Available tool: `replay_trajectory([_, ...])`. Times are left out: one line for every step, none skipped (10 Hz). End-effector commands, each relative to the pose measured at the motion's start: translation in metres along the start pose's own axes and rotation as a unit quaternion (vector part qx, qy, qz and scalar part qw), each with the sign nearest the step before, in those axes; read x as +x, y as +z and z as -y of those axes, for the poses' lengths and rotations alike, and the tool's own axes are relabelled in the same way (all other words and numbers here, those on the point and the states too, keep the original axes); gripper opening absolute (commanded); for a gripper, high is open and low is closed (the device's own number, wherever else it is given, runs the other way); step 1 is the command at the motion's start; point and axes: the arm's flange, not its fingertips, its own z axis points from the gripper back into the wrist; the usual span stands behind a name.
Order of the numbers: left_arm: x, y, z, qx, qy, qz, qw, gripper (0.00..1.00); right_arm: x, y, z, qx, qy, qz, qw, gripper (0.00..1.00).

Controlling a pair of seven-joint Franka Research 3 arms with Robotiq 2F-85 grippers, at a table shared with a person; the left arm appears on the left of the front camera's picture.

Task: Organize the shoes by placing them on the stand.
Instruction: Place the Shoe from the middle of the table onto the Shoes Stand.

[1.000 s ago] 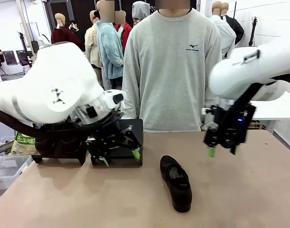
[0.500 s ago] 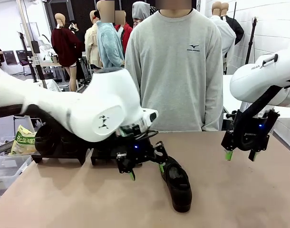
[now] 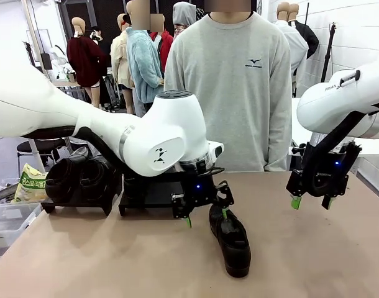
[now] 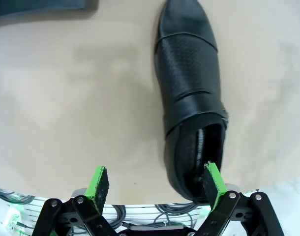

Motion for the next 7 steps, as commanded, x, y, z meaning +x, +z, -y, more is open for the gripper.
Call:
replay_trajectory([-0.003,-0.003,0.021,0.004,0.007,-0.013,1.000,1.00,0.001,0.002,0.000,-0.001,0.003,0.000,1.000,1.00])
replay_trajectory([-0.006,-0.005,0.024,0.004,0.005,-0.022,1.000,1.00,0.001,0.002,0.000,-0.001,0.003,0.000,1.000,1.00])
replay_trajectory([-0.006,-0.008,0.024,0.011,0.005,-0.024,1.000,1.00,0.001,0.002,0.000,-0.001,0.003,0.000,1.000,1.00])
replay_trajectory([-0.006,-0.013,0.023,0.024,0.007,-0.028,0.999,1.00,0.001,0.002,0.000,-0.001,0.003,0.000,1.000,1.00])
replay_trajectory([-0.008,-0.016,0.023,0.036,0.006,-0.034,0.999,1.00,0.001,0.002,0.000,-0.001,0.003,0.000,1.000,1.00])
replay_trajectory([-0.009,-0.021,0.023,0.041,0.004,-0.042,0.998,1.00,0.001,0.002,0.000,-0.001,0.003,0.000,1.000,1.00])
replay_trajectory([-0.013,-0.027,0.023,0.043,0.001,-0.050,0.998,1.00,0.001,0.002,0.000,-0.001,0.003,0.000,1.000,1.00])
